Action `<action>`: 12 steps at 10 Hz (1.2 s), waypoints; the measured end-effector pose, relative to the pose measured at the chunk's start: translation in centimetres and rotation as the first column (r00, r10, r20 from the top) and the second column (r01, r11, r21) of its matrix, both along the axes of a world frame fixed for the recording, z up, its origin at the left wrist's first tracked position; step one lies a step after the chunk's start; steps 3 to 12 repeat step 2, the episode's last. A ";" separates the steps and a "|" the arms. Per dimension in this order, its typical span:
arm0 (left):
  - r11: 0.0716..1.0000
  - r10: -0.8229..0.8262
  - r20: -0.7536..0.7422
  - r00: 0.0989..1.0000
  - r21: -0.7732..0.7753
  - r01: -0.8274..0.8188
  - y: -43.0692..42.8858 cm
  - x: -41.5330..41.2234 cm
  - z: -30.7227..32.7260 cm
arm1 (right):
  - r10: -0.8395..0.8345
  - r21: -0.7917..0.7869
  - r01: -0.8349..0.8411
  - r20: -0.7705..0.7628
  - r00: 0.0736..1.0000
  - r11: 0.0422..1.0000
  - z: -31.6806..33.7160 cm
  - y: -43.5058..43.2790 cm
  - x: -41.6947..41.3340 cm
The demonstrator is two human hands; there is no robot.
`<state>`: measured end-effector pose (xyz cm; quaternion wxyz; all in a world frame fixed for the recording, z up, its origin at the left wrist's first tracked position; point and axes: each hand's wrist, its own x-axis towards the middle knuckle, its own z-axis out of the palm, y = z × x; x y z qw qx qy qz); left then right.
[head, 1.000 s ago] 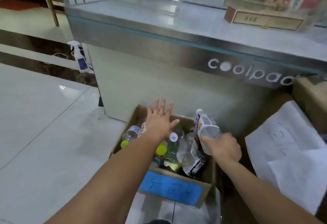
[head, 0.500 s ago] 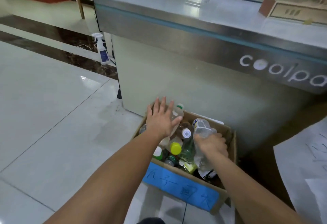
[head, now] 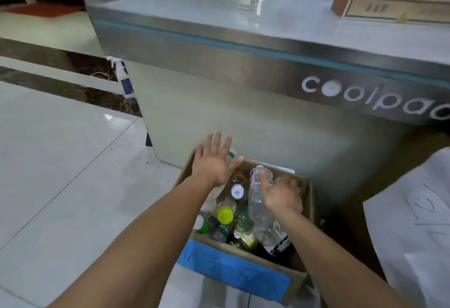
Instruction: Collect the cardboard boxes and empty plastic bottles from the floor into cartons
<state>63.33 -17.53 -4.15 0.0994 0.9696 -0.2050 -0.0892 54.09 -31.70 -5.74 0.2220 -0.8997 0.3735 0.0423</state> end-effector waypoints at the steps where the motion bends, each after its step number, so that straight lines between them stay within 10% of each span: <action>1: 0.995 -0.031 -0.084 0.996 0.090 0.039 -0.6 0.3 -1.0 | 0.174 -0.112 -0.176 -0.028 0.984 0.978 0.7 -1.8 -0.3; 12: 0.993 -0.023 -0.152 0.988 0.115 0.041 -0.7 0.4 -1.6 | 0.293 -0.156 -0.297 -0.049 0.955 0.942 1.8 -3.1 0.0</action>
